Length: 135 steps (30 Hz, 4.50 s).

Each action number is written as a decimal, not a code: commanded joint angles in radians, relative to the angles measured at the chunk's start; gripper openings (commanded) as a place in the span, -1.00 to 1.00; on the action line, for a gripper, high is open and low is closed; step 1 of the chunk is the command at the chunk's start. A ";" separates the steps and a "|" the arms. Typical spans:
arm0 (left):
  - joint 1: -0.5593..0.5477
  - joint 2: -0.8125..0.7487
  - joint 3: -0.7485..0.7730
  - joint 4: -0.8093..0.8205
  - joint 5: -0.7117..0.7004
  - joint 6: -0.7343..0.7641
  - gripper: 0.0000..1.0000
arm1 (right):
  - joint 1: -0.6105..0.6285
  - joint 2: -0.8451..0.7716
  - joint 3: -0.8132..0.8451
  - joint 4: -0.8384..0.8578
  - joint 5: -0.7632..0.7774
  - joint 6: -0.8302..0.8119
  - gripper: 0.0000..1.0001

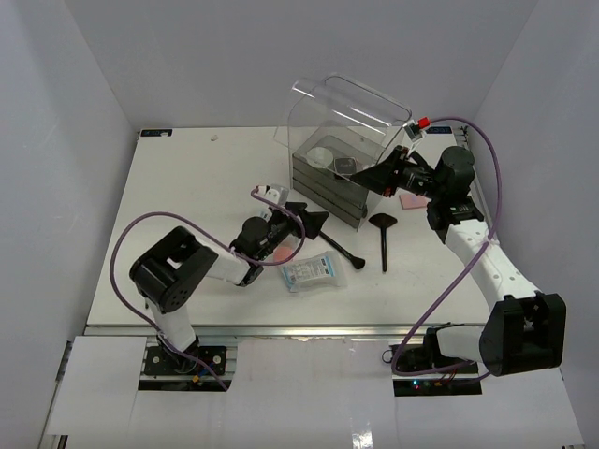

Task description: Organize the makeup

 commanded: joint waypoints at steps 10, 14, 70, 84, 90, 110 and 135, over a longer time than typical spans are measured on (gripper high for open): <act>0.051 -0.535 0.056 -0.790 -0.126 0.022 0.96 | 0.012 -0.131 -0.024 -0.508 0.074 -0.506 0.24; 0.117 -0.623 0.105 -0.963 -0.045 -0.004 0.96 | 0.007 -0.158 -0.047 -0.624 0.138 -0.616 0.46; 0.233 0.272 0.458 -0.392 0.404 -0.743 0.17 | -0.383 -0.216 -0.305 -0.365 -0.468 -0.819 0.01; 0.233 0.280 0.480 -0.395 0.399 -0.743 0.15 | -0.392 -0.221 -0.312 -0.352 -0.474 -0.804 0.00; 0.233 0.232 0.426 -0.388 0.394 -0.698 0.16 | -0.392 -0.220 -0.316 -0.350 -0.473 -0.799 0.00; 0.279 -0.410 -0.038 -0.528 0.307 -0.421 0.75 | -0.375 -0.231 -0.315 -0.368 -0.331 -0.798 0.04; 0.197 0.192 0.388 -0.213 0.321 -0.814 0.15 | -0.375 -0.223 -0.327 -0.375 -0.287 -0.808 0.11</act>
